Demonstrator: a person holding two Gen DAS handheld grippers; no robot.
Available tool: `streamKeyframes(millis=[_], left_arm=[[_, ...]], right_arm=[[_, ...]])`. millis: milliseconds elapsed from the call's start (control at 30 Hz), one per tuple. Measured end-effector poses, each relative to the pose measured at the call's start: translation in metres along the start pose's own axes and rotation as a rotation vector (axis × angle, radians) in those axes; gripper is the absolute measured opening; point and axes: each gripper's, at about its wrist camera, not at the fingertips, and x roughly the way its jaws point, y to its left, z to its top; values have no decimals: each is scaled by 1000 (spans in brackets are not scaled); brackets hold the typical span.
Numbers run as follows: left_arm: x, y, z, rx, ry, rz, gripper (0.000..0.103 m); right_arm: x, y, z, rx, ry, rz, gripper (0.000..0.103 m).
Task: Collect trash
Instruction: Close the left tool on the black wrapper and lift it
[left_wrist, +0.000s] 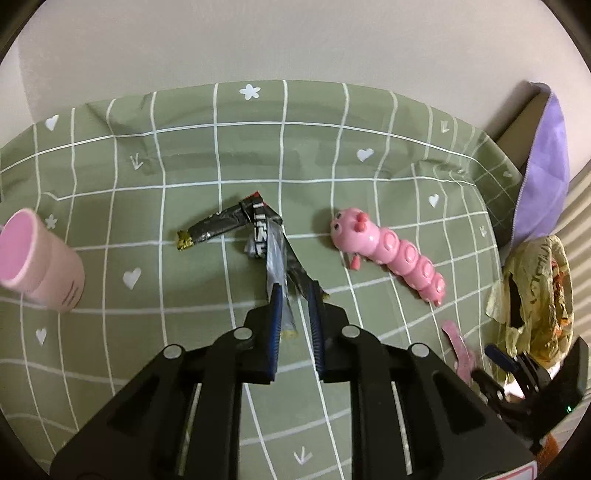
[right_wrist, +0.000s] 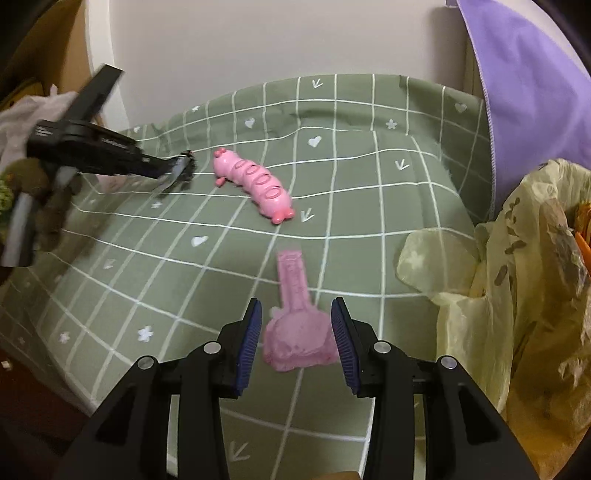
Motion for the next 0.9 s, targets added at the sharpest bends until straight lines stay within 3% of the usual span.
streamKeyframes(millis=[233, 400, 467, 500, 767, 833, 900], left_arm=[[-36, -15, -13, 39, -52, -6, 14], [-53, -19, -10, 69, -115, -10, 14], [-49, -13, -7, 47, -143, -19, 25], [-44, -10, -5, 36, -140, -10, 36], [21, -4, 15, 3, -72, 68, 38], [32, -1, 17, -19, -56, 60, 14], [35, 0, 18, -22, -57, 51, 3]], right_arm=[[1, -9, -9, 10, 49, 75, 38], [-31, -6, -2, 4, -34, 52, 38], [-49, -5, 5, 7, -72, 44, 38], [-62, -5, 10, 7, -100, 32, 38], [-138, -21, 40, 111, -198, -95, 38], [-148, -26, 41, 147, -207, -118, 38], [-160, -32, 41, 184, -219, -130, 38]])
